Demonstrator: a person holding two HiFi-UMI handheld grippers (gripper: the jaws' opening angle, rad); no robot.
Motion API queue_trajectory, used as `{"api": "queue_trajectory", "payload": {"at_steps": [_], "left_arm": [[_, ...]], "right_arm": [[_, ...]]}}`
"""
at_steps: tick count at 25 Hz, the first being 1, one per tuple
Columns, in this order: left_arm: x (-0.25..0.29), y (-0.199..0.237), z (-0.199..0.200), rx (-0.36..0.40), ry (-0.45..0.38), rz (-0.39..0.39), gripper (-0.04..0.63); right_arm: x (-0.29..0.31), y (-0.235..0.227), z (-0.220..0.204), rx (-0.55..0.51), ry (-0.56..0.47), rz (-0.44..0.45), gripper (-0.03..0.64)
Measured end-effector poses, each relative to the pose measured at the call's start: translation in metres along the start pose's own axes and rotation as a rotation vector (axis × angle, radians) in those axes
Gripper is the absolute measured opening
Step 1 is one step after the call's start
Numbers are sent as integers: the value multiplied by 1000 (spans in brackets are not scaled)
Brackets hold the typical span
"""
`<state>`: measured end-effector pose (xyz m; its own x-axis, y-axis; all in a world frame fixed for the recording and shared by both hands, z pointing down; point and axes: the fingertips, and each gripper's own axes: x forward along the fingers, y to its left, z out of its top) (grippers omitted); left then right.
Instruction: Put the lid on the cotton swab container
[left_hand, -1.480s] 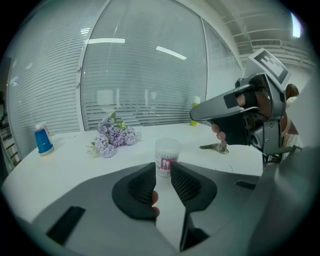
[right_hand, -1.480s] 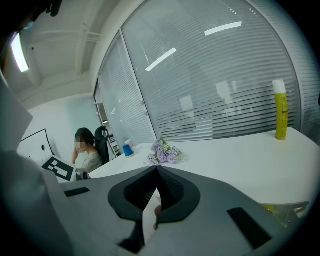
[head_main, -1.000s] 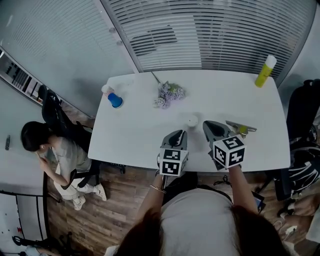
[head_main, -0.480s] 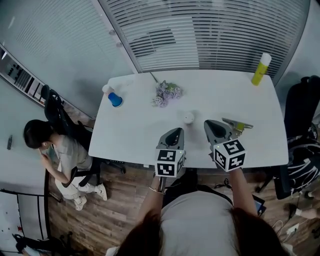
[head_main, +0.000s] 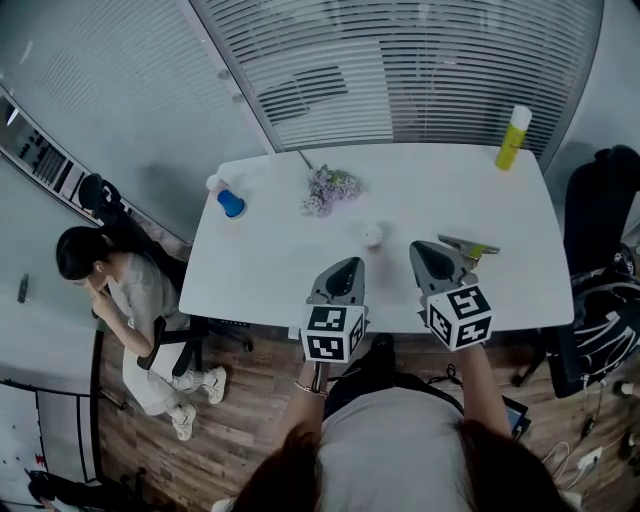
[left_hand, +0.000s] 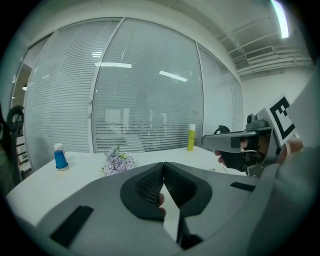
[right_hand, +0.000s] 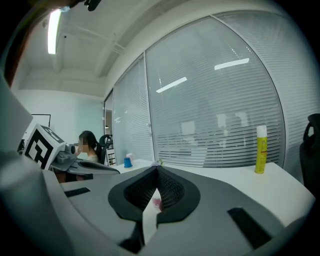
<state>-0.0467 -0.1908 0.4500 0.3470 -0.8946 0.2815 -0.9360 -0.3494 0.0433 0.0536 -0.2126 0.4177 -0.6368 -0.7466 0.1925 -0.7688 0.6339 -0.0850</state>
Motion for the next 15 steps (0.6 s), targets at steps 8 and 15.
{"api": "queue_trajectory", "payload": {"at_steps": [8,15], "left_arm": [[-18,-11,14,12,-36,0,20],[-31,-20,26,25,-60,1,20]], "right_arm": [[-20,3,7,-13,-21,-18,23],[-34,10,12,-39,-28,-18,23]]}}
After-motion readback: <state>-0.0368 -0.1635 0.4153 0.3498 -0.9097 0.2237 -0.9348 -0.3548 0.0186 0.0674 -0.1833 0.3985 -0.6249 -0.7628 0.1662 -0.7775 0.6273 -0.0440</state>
